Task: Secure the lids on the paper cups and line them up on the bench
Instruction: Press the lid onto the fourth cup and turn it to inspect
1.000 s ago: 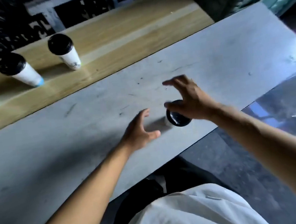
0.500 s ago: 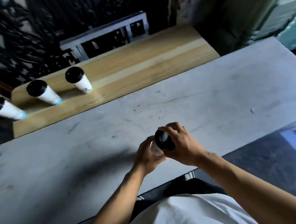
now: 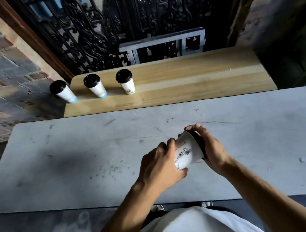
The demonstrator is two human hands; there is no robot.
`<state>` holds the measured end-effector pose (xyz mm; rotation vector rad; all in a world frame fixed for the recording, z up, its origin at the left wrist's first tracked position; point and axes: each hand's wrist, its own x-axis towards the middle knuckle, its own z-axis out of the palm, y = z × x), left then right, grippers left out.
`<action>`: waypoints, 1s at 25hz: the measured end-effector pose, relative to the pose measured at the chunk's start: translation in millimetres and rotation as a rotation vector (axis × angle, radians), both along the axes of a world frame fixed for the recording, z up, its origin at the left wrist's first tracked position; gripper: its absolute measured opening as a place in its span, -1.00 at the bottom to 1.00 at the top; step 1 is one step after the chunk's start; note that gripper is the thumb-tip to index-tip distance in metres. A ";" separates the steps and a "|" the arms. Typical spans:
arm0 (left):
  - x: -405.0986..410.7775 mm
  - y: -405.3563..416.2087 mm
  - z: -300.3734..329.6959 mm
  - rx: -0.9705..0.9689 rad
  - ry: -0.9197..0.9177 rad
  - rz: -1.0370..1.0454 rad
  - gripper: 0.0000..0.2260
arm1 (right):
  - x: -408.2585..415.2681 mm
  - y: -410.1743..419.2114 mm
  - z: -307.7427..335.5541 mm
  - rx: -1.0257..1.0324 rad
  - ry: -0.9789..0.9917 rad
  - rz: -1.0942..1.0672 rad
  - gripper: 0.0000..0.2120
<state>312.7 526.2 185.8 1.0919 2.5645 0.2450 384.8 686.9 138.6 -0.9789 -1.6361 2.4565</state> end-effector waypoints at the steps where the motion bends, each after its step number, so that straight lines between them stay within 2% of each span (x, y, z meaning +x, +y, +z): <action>1: -1.7 -0.7 1.9 -0.006 0.028 -0.001 -0.31 | -3.1 -4.1 0.8 0.016 -0.010 -0.005 -0.56; 4: -6.8 -4.5 6.5 -0.015 0.049 -0.010 -0.35 | -10.0 -12.9 4.3 0.040 -0.017 -0.021 -0.50; 10: -19.0 -8.0 17.4 -0.042 0.056 -0.040 -0.34 | -18.4 -21.4 5.2 0.080 0.008 -0.038 -0.58; 13: -23.5 -10.7 14.6 0.003 0.008 -0.018 -0.38 | -22.9 -19.9 12.8 0.142 -0.021 0.008 -0.52; 16: -29.5 -13.3 6.2 0.127 -0.240 0.151 -0.43 | -30.3 -17.1 19.5 0.093 0.012 -0.017 -0.49; 19: -39.7 -14.4 -3.5 0.370 -0.609 0.446 -0.37 | -40.0 -21.4 20.0 -0.162 0.125 -0.169 -0.45; 21: -42.5 -13.1 -12.2 0.511 -0.736 0.536 -0.43 | -43.6 -28.1 16.7 -0.224 0.150 -0.126 -0.38; 23: -40.2 -10.7 -14.4 0.629 -0.822 0.606 -0.58 | -44.0 -33.9 12.2 -0.222 0.134 -0.068 -0.40; 25: -36.5 -8.6 -11.2 0.706 -0.899 0.692 -0.64 | -43.2 -37.3 9.6 -0.213 0.127 -0.049 -0.44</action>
